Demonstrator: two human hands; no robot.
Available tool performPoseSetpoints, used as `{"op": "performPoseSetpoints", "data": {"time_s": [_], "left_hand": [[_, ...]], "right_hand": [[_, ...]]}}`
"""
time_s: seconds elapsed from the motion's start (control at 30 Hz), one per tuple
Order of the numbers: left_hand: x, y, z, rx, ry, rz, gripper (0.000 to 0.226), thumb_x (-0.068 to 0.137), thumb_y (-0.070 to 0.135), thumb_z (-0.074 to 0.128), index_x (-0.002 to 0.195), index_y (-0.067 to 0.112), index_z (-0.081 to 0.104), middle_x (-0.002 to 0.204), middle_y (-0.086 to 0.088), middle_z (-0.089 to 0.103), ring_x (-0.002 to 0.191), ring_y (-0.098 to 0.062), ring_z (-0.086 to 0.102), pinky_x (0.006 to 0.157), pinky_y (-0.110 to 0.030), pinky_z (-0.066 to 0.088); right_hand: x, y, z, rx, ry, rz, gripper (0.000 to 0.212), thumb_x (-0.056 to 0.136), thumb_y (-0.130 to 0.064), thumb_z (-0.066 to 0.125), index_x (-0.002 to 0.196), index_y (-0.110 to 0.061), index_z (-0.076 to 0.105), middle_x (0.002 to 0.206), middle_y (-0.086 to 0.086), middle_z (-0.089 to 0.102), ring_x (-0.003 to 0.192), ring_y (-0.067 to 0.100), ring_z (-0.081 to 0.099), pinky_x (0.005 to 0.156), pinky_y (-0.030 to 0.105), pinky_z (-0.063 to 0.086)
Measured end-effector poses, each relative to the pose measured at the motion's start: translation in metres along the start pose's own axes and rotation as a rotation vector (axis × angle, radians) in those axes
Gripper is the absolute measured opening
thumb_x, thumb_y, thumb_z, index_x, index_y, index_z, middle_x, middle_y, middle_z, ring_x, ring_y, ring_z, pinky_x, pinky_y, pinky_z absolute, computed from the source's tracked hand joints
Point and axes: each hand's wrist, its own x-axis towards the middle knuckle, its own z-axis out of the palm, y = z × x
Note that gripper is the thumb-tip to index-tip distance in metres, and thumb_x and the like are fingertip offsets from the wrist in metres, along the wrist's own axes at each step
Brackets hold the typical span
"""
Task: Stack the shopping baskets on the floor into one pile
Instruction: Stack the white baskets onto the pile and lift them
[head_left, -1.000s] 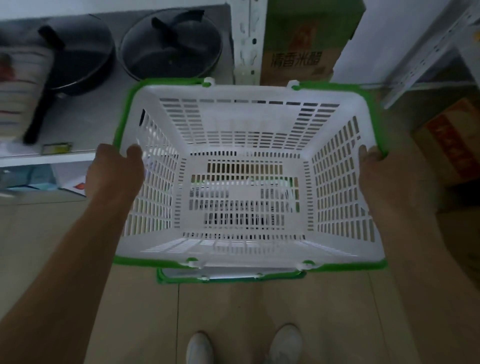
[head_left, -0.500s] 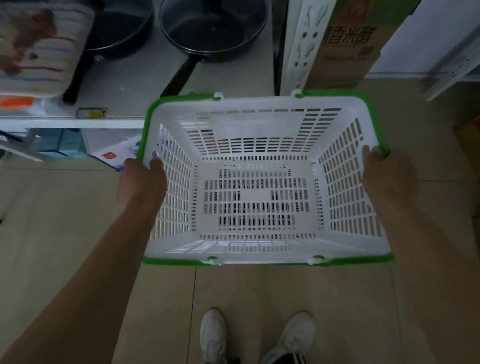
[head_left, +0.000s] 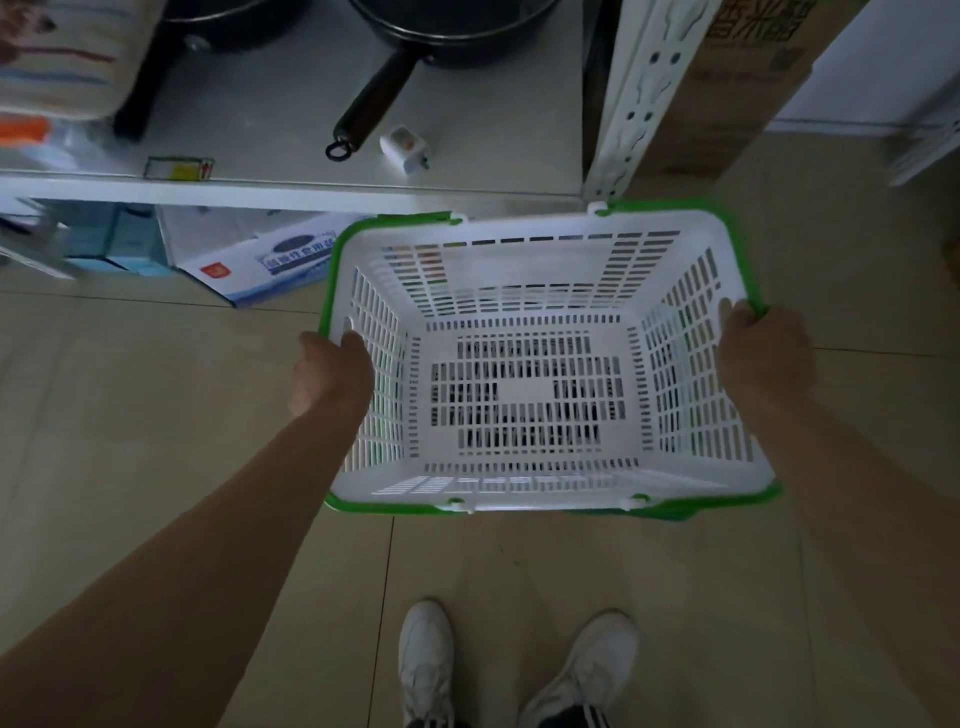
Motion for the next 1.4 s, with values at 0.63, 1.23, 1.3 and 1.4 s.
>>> {"op": "performPoseSetpoints", "data": {"time_s": [0.63, 1.23, 1.3, 1.4], "left_hand": [[0.032, -0.017, 0.081, 0.1, -0.086, -0.011, 0.043, 0.097, 0.02, 0.048, 0.131, -0.004, 0.039, 0.136, -0.023, 0.051, 0.123, -0.042, 0.052, 0.1, -0.048, 0.041], [0.034, -0.023, 0.104, 0.343, -0.063, 0.059, 0.051, 0.091, 0.012, 0.053, 0.136, -0.005, 0.035, 0.141, -0.021, 0.035, 0.126, -0.037, 0.04, 0.098, -0.051, 0.041], [0.029, -0.026, 0.107, 0.317, -0.115, 0.081, 0.056, 0.091, 0.011, 0.054, 0.14, -0.004, 0.03, 0.143, -0.022, 0.034, 0.127, -0.039, 0.041, 0.099, -0.051, 0.04], [0.021, -0.039, 0.107, 0.347, -0.155, 0.147, 0.072, 0.091, 0.012, 0.055, 0.15, -0.001, 0.015, 0.149, -0.022, 0.029, 0.13, -0.041, 0.04, 0.101, -0.051, 0.04]], "right_hand": [[0.019, 0.063, 0.084, -0.145, -0.19, 0.089, 0.042, 0.105, -0.026, 0.028, 0.124, 0.008, 0.044, 0.118, 0.028, 0.059, 0.101, 0.042, 0.062, 0.074, 0.04, 0.048], [0.023, 0.078, 0.098, -0.427, -0.192, 0.004, 0.037, 0.098, -0.025, 0.04, 0.121, 0.003, 0.048, 0.124, 0.022, 0.05, 0.113, 0.036, 0.052, 0.09, 0.044, 0.048], [0.015, 0.074, 0.101, -0.436, -0.164, -0.026, 0.038, 0.097, -0.024, 0.044, 0.124, 0.002, 0.044, 0.124, 0.022, 0.049, 0.113, 0.037, 0.052, 0.088, 0.046, 0.047], [0.002, 0.072, 0.105, -0.429, -0.114, -0.085, 0.046, 0.095, -0.022, 0.049, 0.133, 0.002, 0.037, 0.129, 0.022, 0.047, 0.115, 0.037, 0.05, 0.085, 0.048, 0.046]]}}
